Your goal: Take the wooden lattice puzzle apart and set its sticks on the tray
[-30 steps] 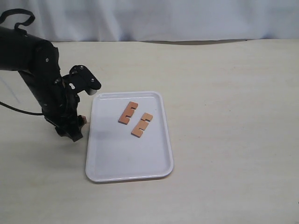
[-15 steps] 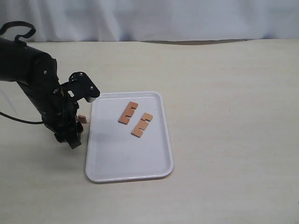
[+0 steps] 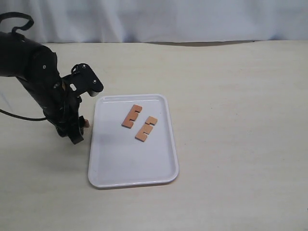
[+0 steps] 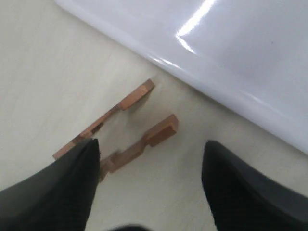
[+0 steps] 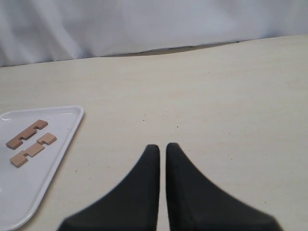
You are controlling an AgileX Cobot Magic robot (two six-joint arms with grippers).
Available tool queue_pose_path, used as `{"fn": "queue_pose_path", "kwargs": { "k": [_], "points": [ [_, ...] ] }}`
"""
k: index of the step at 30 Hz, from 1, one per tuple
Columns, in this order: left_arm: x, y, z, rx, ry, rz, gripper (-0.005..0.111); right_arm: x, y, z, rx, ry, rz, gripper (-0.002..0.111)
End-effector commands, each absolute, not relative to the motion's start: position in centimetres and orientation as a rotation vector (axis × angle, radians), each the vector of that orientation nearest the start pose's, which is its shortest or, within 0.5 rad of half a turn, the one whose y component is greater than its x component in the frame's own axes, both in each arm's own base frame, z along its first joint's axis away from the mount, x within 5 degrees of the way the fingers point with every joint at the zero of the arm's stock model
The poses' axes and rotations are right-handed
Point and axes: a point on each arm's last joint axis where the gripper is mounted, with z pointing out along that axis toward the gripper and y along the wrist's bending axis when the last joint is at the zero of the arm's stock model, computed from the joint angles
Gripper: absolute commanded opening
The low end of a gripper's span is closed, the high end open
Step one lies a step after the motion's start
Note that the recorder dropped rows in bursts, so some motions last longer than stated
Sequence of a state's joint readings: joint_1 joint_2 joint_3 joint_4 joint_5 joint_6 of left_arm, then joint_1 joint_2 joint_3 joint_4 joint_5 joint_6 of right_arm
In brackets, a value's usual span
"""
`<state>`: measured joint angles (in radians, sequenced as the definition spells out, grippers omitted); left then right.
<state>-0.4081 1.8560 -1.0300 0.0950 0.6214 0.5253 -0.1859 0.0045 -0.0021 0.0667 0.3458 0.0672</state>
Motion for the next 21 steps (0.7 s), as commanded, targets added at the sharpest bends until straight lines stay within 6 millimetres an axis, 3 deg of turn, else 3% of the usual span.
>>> {"fn": "queue_pose_path", "kwargs": {
  "k": [1, 12, 13, 16, 21],
  "points": [
    [31.2, -12.8, 13.9, 1.417, 2.577, 0.114, 0.059, 5.3, -0.8, 18.2, 0.266, 1.809, -0.021, 0.004],
    [31.4, -12.8, 11.4, 1.472, 2.616, 0.126, 0.059, 5.3, -0.8, 18.2, 0.266, 1.809, -0.021, 0.004],
    [31.4, -12.8, 11.4, 1.473, 2.611, 0.128, 0.058, 5.3, -0.8, 18.2, 0.266, 1.809, -0.021, 0.004],
    [31.6, -12.7, 11.4, 1.492, 2.587, 0.150, 0.038, 5.3, -0.8, 18.2, 0.266, 1.809, -0.021, 0.004],
    [31.6, -12.8, 11.5, 1.490, 2.583, 0.150, 0.040, 5.3, -0.8, 18.2, 0.266, 1.809, -0.021, 0.004]
  ]
}}
